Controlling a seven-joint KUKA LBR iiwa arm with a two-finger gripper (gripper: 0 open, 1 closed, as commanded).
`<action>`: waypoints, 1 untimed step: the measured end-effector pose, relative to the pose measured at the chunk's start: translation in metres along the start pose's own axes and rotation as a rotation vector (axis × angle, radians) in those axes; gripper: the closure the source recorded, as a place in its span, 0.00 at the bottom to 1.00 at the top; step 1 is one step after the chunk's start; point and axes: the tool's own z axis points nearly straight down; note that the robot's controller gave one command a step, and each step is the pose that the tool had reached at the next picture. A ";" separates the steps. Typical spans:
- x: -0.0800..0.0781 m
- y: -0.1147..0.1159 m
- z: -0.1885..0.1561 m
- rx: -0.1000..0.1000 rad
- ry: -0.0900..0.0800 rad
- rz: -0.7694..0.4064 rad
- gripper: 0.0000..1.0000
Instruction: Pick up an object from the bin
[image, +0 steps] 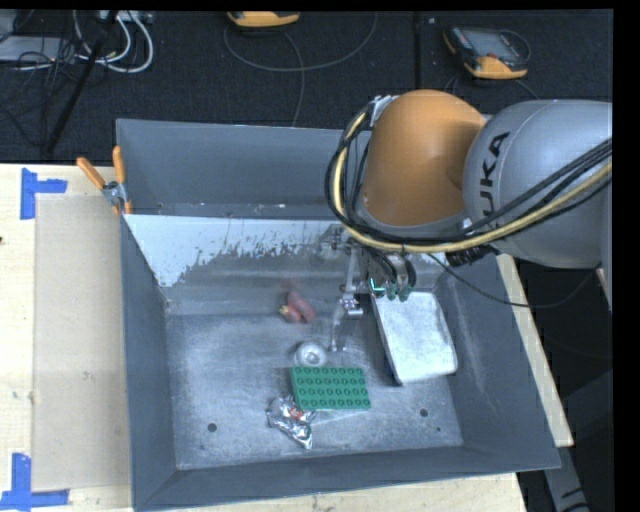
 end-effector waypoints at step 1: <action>0.056 -0.024 0.135 0.000 -0.017 -0.348 0.00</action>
Offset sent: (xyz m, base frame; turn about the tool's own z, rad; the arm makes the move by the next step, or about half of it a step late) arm -0.0588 -0.0247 -0.1351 -0.3491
